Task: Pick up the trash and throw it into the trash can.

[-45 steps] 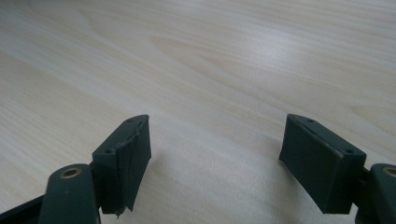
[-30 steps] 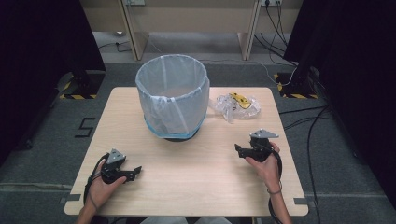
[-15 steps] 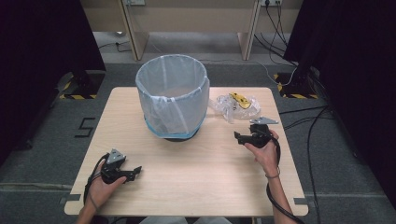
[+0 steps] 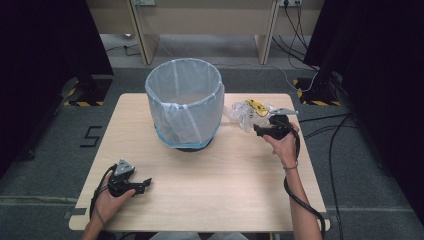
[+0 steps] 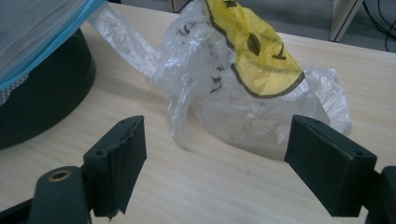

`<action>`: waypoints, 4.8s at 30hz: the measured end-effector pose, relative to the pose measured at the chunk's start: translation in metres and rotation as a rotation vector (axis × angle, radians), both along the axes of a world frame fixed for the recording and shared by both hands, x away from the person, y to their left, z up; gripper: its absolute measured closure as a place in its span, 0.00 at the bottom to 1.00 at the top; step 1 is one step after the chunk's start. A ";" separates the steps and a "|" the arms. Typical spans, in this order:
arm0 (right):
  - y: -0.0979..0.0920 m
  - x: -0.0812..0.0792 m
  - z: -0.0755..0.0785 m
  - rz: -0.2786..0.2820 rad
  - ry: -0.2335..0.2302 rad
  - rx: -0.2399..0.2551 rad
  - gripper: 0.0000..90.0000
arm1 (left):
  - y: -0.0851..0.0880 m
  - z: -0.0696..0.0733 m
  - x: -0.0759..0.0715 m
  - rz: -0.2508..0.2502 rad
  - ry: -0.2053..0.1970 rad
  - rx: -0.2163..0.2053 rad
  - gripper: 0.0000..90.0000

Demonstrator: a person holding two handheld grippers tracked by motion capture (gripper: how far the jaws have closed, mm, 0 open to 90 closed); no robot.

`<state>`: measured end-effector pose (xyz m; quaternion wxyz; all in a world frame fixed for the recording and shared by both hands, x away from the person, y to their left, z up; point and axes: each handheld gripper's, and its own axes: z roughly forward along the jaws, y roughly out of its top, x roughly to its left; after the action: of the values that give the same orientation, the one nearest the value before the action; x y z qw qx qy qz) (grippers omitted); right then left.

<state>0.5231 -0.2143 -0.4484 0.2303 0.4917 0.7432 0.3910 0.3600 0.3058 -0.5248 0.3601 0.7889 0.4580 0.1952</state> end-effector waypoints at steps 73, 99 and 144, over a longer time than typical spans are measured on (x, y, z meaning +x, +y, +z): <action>-0.051 0.001 0.124 0.028 -0.174 0.023 0.93 | 0.000 0.000 0.000 -0.001 0.003 0.003 0.17; 0.041 0.000 0.193 0.234 -0.292 0.063 0.92 | 0.000 0.000 0.000 -0.002 0.003 0.003 0.17; 0.160 0.004 0.207 0.454 -0.293 0.067 0.92 | 0.000 0.000 0.000 -0.001 0.003 0.002 0.17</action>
<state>0.5272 -0.0541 -0.2417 0.2255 0.2580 0.7798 0.5240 0.3601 0.3060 -0.5243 0.3585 0.7900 0.4579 0.1942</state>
